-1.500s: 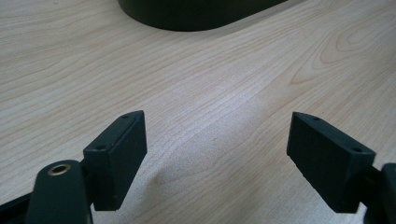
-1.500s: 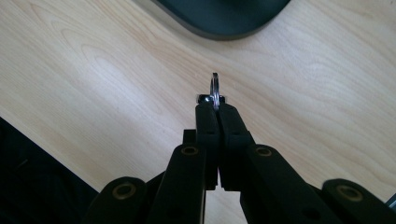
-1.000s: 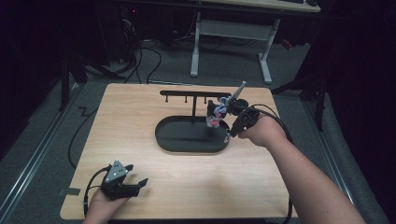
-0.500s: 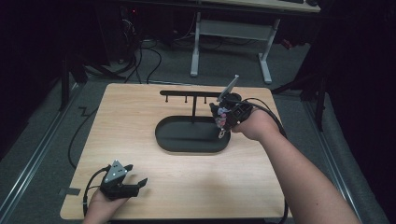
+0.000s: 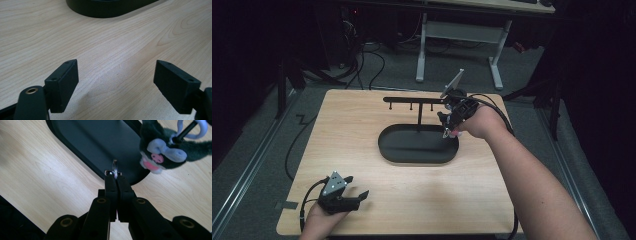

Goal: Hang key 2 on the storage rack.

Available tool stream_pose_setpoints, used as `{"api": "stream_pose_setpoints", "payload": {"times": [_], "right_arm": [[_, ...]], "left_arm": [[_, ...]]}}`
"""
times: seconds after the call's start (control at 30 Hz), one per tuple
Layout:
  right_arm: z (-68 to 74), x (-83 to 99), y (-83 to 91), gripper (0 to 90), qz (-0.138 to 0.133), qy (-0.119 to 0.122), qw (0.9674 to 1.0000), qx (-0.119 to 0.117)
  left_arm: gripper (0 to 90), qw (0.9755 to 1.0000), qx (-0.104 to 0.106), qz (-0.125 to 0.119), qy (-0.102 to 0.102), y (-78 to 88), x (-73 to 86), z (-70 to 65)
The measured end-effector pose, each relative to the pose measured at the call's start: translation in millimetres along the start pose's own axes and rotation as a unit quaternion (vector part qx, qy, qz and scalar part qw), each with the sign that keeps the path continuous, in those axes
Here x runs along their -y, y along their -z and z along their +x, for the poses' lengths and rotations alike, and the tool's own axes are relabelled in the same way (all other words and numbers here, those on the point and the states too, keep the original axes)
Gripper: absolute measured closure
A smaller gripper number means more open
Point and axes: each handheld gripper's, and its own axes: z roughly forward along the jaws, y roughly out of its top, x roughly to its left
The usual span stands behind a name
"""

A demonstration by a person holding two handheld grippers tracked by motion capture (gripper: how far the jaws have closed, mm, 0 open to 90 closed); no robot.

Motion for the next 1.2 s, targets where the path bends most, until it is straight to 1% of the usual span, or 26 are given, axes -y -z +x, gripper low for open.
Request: {"api": "stream_pose_setpoints", "payload": {"times": [0.07, 0.2, 0.27, 0.33, 0.37, 0.43, 0.53, 0.6, 0.67, 0.73, 0.87, 0.9, 1.0, 1.03, 1.1, 1.13, 1.2], "right_arm": [[0.2, -1.5, 0.2, 89.1, 0.0, 0.001, 1.0, -0.001], [0.4, -12.7, 2.9, 89.1, -0.007, 0.006, 0.9999, -0.002], [0.7, -14.4, 3.1, 89.1, -0.007, 0.002, 1.0, -0.003], [1.1, -18.8, 2.0, 89.1, -0.006, -0.001, 1.0, -0.004], [0.5, -20.6, 1.4, 89.1, -0.008, 0.006, 0.9999, -0.003], [1.2, -22.0, 1.1, 89.1, -0.008, 0.005, 1.0, -0.002], [2.1, -28.6, -0.3, 89.1, -0.008, 0.005, 1.0, -0.004], [0.3, -34.8, -2.0, 89.1, -0.009, 0.011, 0.9999, -0.001], [0.1, -38.0, -2.6, 89.1, -0.009, 0.003, 0.9999, -0.003], [-0.5, -41.9, -3.5, 89.1, -0.01, 0.003, 0.9999, -0.004], [-0.2, -48.5, -5.4, 89.1, -0.012, 0.009, 0.9999, -0.004], [0.2, -52.4, -7.1, 89.1, -0.014, 0.01, 0.9998, -0.008], [0.4, -56.8, -9.6, 89.1, -0.016, 0.007, 0.9998, -0.009], [-0.3, -58.2, -10.6, 89.1, -0.016, 0.012, 0.9998, -0.007], [-0.7, -59.2, -11.3, 89.1, -0.016, 0.012, 0.9998, -0.007], [-0.4, -60.2, -11.6, 89.1, -0.014, 0.004, 0.9999, -0.006], [-0.6, -61.8, -11.0, 89.1, -0.014, 0.007, 0.9999, -0.005]], "left_arm": [[20.5, 1.0, 0.0, 0.0, 0.0, -0.2, 0.0, 0.0], [20.5, 1.0, 0.0, 0.001, 0.0, -0.7, 0.0, 0.1], [20.5, 1.0, 0.001, 0.001, 0.0, -0.4, 0.2, 0.2], [20.5, 1.0, 0.0, 0.002, 0.002, 0.0, 0.5, 0.4], [20.5, 1.0, 0.0, 0.0, 0.003, 0.1, 0.6, 0.6], [20.5, 1.0, 0.0, 0.0, 0.003, 0.3, 0.6, 0.6], [20.5, 1.0, -0.001, -0.001, 0.002, 0.4, 0.8, 0.5], [20.5, 1.0, -0.001, -0.001, 0.002, 0.6, 0.9, 0.8], [20.5, 1.0, -0.001, -0.002, 0.002, 0.6, 1.0, 1.0], [20.5, 1.0, -0.001, 0.001, 0.003, 0.6, 1.0, 1.6], [20.5, 1.0, 0.001, 0.004, 0.003, -0.1, 1.5, 1.7], [20.5, 1.0, 0.0, 0.002, 0.004, -0.3, 1.8, 1.6], [20.5, 1.0, -0.001, -0.001, 0.006, 0.0, 1.9, 1.8], [20.5, 1.0, -0.002, -0.003, 0.007, -0.1, 2.1, 1.8], [20.5, 1.0, -0.002, -0.001, 0.005, 0.4, 2.1, 2.2], [20.5, 1.0, -0.002, -0.002, 0.005, 0.4, 2.0, 2.2], [20.6, 1.0, -0.001, -0.001, 0.005, 0.1, 2.0, 2.3]]}}
